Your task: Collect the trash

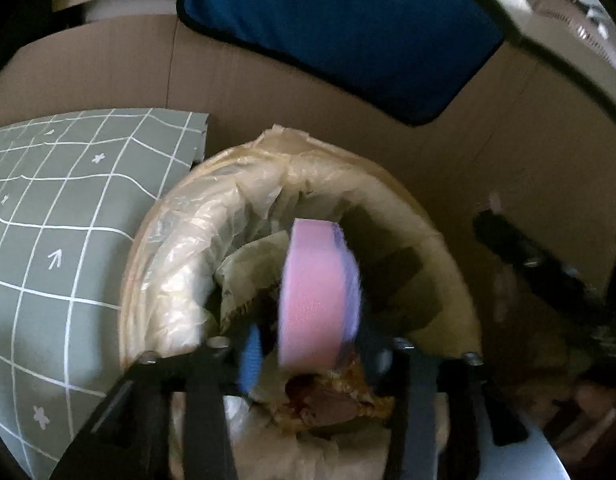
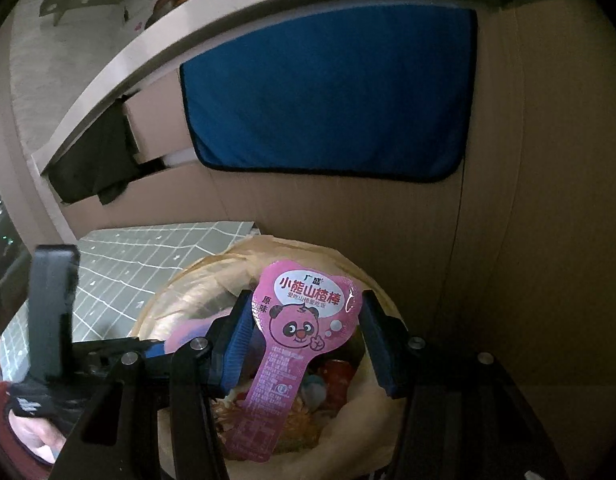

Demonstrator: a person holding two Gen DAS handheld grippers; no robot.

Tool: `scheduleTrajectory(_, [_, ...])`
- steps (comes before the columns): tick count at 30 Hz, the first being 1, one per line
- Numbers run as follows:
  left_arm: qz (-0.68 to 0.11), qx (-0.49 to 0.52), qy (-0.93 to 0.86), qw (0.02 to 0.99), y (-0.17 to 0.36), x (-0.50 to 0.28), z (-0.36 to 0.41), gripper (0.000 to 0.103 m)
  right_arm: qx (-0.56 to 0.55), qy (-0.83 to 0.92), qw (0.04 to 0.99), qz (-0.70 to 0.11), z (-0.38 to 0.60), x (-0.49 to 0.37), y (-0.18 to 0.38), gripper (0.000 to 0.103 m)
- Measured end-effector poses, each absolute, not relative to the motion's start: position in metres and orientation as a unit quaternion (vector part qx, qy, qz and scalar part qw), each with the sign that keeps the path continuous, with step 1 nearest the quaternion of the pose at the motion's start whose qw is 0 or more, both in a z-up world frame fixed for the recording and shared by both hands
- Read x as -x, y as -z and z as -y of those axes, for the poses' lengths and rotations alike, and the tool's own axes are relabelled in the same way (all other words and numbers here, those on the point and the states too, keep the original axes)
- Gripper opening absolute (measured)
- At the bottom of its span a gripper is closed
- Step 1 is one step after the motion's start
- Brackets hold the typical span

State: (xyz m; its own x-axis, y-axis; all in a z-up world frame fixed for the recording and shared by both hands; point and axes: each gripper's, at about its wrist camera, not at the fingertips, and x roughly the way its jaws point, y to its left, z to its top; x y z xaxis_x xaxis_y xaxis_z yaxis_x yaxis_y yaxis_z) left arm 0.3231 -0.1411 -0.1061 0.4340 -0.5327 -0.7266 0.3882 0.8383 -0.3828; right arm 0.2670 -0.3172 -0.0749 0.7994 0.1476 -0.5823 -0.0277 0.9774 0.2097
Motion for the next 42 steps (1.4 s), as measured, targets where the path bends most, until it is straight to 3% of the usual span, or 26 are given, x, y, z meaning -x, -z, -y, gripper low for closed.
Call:
scheduleTrajectory(6, [-0.431,0.093,0.26,0.859,0.08,-0.305,0.109,0.056,-0.102,-0.05,0.941,-0.32,0.31,-0.27,0.08,0.051])
scheduleTrajectory(9, [-0.414,0.096,0.238,0.873,0.067,-0.292,0.09,0.056,-0.101,-0.051,0.941,-0.319,0.303,-0.269,0.079,0.059])
scheduleTrajectory(14, [-0.393,0.081,0.192,0.896,0.051,-0.265,0.064,0.056,-0.091,-0.05,0.942,-0.32,0.29,-0.262,0.073,0.064])
scheduleTrajectory(19, [-0.395,0.065,0.176,0.899,0.041,-0.233,0.045,0.056,-0.08,-0.056,0.946,-0.31,0.269,-0.238,0.06,0.064])
scheduleTrajectory(30, [-0.299,-0.024,0.103,0.948,0.012,-0.119,0.022,0.056,0.002,-0.012,0.981,-0.193,0.198,-0.1,0.018,0.065])
scheduleTrajectory(33, [-0.294,-0.035,0.098,0.95,0.01,-0.094,0.021,0.056,0.035,0.036,0.98,-0.192,0.181,-0.071,0.02,0.065])
scheduleTrajectory(42, [-0.26,-0.033,0.077,0.962,-0.005,-0.041,0.01,0.056,0.029,-0.033,0.974,-0.222,0.153,-0.025,0.029,0.064])
